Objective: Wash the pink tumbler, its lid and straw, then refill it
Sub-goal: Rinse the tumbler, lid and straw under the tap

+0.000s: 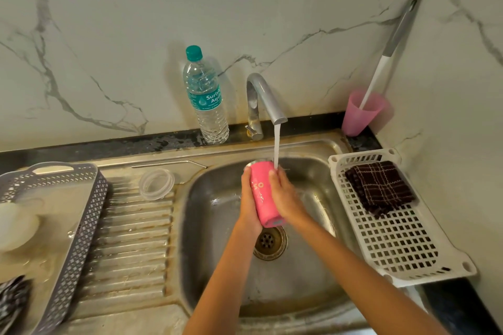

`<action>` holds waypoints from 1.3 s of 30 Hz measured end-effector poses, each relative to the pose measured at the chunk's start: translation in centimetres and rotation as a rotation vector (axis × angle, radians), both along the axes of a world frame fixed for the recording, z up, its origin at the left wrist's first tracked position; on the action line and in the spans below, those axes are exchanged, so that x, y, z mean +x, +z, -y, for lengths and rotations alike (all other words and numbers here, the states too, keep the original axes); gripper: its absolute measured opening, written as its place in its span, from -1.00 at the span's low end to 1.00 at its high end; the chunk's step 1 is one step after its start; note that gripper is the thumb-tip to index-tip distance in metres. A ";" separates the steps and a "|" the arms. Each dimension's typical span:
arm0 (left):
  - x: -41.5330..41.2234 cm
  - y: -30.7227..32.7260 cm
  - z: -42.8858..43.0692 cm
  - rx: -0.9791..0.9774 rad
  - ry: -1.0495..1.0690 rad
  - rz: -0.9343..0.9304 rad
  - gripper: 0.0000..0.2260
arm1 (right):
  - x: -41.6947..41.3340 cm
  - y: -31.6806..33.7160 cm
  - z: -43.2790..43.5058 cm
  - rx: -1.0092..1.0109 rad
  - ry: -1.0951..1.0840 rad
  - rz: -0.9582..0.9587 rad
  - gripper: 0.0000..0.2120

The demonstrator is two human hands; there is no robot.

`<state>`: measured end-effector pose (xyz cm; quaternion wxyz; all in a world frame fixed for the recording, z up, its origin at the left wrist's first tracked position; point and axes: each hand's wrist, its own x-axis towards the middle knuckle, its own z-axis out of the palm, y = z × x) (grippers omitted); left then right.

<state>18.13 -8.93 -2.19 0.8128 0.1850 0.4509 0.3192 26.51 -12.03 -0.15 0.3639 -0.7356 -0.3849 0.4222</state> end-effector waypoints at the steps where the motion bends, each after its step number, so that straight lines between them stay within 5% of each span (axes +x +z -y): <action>1: 0.1 -0.1 0.4 -0.003 -0.010 -0.008 -0.37 | 0.6 0.4 -0.7 -0.028 -0.055 -0.107 -0.44; 3: 0.5 0.0 0.8 -0.005 0.011 -0.018 -0.38 | 1.0 1.6 -1.3 -0.064 -0.063 -0.160 -0.49; 8: -0.1 -0.1 -0.7 -0.001 0.083 -0.037 -0.35 | -1.6 1.1 1.2 0.010 0.235 0.275 -0.40; 12: 0.2 0.5 0.2 -0.042 0.025 -0.009 -0.37 | -0.1 1.4 -1.3 -0.081 0.069 0.179 -0.40; 16: 0.5 0.6 0.1 -0.129 0.174 0.063 -0.27 | -0.3 2.5 -2.1 -0.109 0.181 0.218 -0.37; 21: 0.2 -0.5 -1.8 -0.253 0.361 0.068 -0.25 | 0.4 1.6 0.7 0.102 0.171 0.197 -0.25; 28: 1.4 0.7 -0.4 -0.354 0.243 0.243 -0.33 | 1.8 2.3 -1.9 0.064 -0.066 0.189 -0.26; 35: 1.5 -1.0 0.0 -0.336 0.134 0.282 -0.25 | 2.1 2.3 -2.0 0.054 -0.031 0.249 -0.29; 39: 0.5 -0.7 -0.9 -0.159 0.145 0.132 -0.42 | 3.1 1.3 0.1 0.048 -0.079 0.098 -0.37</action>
